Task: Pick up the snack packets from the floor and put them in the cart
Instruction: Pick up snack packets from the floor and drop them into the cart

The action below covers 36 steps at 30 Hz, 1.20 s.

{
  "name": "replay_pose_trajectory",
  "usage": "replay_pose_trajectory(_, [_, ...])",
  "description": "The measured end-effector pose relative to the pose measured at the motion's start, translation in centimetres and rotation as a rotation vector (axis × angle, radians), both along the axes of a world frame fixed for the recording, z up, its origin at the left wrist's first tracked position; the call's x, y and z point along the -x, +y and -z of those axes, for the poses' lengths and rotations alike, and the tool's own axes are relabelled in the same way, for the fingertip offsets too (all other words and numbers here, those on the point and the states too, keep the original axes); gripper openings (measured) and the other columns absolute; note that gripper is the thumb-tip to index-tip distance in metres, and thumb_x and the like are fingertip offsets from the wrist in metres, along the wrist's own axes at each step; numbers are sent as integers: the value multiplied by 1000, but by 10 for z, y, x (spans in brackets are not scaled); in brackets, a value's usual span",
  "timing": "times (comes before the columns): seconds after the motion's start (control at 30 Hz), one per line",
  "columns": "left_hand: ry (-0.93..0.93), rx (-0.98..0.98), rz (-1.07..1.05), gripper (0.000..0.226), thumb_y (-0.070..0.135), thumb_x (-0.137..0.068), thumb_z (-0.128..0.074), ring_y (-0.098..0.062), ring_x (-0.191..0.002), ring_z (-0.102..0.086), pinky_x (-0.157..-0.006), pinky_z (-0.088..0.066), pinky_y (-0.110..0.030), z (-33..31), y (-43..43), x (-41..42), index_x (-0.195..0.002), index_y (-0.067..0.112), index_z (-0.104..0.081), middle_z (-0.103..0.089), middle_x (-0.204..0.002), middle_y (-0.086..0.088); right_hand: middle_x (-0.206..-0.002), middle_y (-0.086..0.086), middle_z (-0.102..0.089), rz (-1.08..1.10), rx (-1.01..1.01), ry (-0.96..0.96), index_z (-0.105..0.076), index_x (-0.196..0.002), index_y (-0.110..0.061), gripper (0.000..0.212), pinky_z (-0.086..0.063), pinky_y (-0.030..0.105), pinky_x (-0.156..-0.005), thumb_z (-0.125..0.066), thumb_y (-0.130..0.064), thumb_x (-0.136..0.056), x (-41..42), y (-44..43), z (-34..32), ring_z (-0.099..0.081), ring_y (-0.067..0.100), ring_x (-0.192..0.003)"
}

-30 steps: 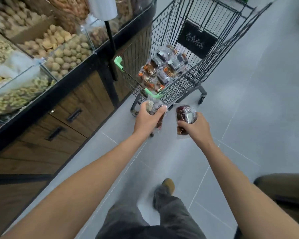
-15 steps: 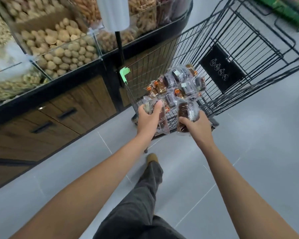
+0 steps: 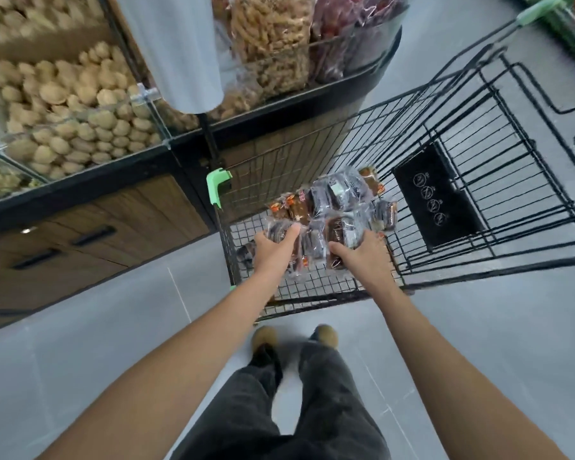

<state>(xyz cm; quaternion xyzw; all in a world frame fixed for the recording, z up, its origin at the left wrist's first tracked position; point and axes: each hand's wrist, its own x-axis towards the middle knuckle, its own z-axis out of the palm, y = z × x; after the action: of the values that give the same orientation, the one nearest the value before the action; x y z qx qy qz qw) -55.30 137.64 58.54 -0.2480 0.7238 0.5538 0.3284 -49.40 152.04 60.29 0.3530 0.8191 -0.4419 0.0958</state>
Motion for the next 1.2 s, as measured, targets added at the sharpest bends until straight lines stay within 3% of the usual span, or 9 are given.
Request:
replay_pose_trajectory(0.27, [-172, 138, -159, 54, 50, -81, -65, -20, -84, -55, -81, -51, -35, 72, 13, 35, -119, 19, -41, -52, -95, -1, -104, 8, -52, -147, 55, -237, -31, -134, 0, 70, -45, 35, -84, -69, -34, -85, 62, 27, 90, -53, 22, -96])
replay_pose_trajectory(0.33, [-175, 159, -189, 52, 45, -84, -64, -19, -85, -51, -67, -48, -27, 91, 19, 41, -120, 17, -40, -51, -103, 1, -102, 7, -52, -185, 52, -265, -34, -130, -2, 69, -49, 37, -85, -71, -35, -83, 74, 28, 115, -53, 20, -92])
replay_pose_trajectory(0.47, [-183, 242, -287, 67, 47, -81, -67, -23, -99, -51, -81, -40, -33, 127, 23, 53, -135, 18, -38, -48, -120, -3, -122, 11, -43, -284, -35, -300, -37, -134, -4, 76, -43, 43, -100, -72, -42, -79, 93, 26, 159, -48, 23, -107])
replay_pose_trajectory(0.6, [-227, 278, -371, 70, 49, -80, -68, -27, -100, -55, -68, -44, -27, 154, 26, 62, -134, 16, -37, -51, -122, -8, -133, 14, -41, -387, -52, -333, -36, -133, -6, 72, -43, 40, -99, -71, -41, -81, 109, 19, 187, -48, 26, -115])
replay_pose_trajectory(0.73, [-217, 325, -334, 76, 47, -83, -66, -32, -124, -46, -100, -39, -40, 167, 26, 71, -140, 13, -29, -42, -137, -10, -143, 18, -33, -428, -37, -355, -28, -140, -3, 78, -38, 41, -104, -67, -41, -85, 119, 15, 204, -42, 31, -127])
replay_pose_trajectory(0.8, [-194, 308, -323, 74, 42, -85, -64, -29, -118, -51, -98, -40, -37, 166, 26, 72, -142, 12, -26, -41, -141, -12, -146, 19, -30, -428, -45, -336, -24, -142, -3, 79, -36, 41, -107, -66, -40, -86, 121, 15, 207, -38, 32, -132])
replay_pose_trajectory(0.97, [-62, 265, -319, 42, 19, -91, -61, -7, -81, -49, -63, -40, -13, 156, 26, 65, -129, 9, -45, -53, -128, -8, -126, 10, -45, -473, -38, -213, -36, -134, -7, 59, -47, 41, -95, -63, -32, -88, 114, 14, 199, -52, 24, -110])
replay_pose_trajectory(1.07, [38, 265, -292, 34, 13, -92, -58, -8, -90, -56, -76, -44, -7, 139, 25, 55, -125, 8, -51, -57, -121, -2, -101, 0, -52, -493, 42, -114, -49, -126, -10, 40, -52, 37, -78, -59, -25, -90, 105, 11, 182, -56, 17, -82])
replay_pose_trajectory(1.2, [158, 214, -313, 32, 11, -91, -56, -9, -106, -54, -101, -45, -32, 103, 17, 40, -123, 13, -55, -57, -113, 5, -107, -2, -58, -485, 188, -39, -51, -126, -11, 33, -47, 9, -60, -56, -16, -94, 100, 3, 143, -56, 0, -77])
